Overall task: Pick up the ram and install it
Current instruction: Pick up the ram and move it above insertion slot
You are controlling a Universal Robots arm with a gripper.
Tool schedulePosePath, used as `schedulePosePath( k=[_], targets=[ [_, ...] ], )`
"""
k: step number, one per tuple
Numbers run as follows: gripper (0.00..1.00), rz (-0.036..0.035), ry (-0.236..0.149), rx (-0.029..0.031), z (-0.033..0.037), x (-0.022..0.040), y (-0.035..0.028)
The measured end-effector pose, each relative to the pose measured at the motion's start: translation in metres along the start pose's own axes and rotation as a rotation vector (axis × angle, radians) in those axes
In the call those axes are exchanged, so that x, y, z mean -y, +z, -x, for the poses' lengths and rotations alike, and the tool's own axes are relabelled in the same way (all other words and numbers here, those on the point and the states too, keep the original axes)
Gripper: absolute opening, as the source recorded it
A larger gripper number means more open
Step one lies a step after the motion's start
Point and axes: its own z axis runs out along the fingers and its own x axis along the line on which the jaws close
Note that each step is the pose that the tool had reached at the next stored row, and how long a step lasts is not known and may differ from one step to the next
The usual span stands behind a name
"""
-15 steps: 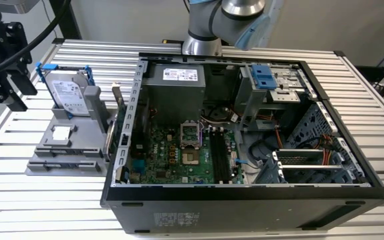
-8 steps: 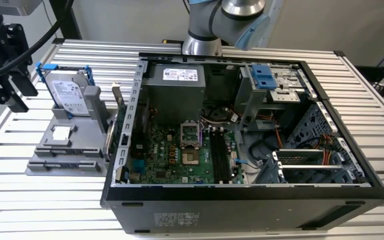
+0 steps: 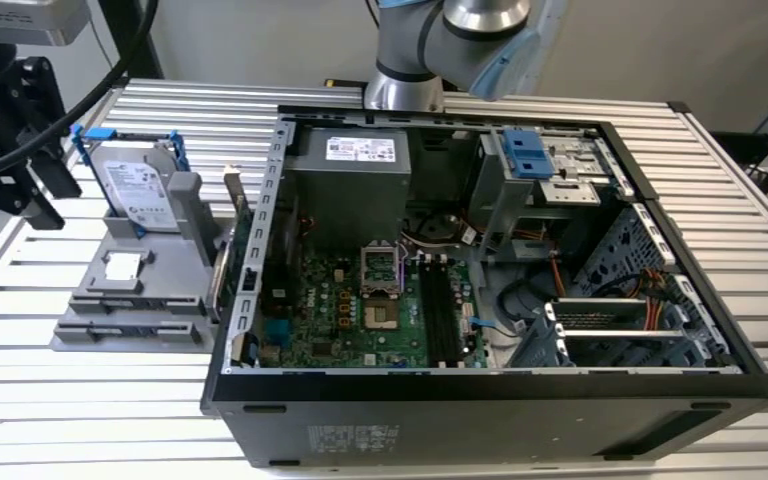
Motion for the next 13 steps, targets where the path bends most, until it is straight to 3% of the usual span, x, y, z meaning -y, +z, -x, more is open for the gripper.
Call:
schedulePosePath(
  k=[2, 3, 8, 13],
  targets=[
    [1.00, 0.0003, -0.001, -0.0241, -0.0003, 0.0001, 0.0008],
    [1.00, 0.0003, -0.001, -0.0317, -0.0003, 0.0001, 0.0012],
    [1.00, -0.0156, -0.001, -0.0336, -0.0008, 0.0003, 0.0035],
    [1.00, -0.0160, -0.001, -0.0336, -0.0009, 0.0005, 0.0124]
  ],
)
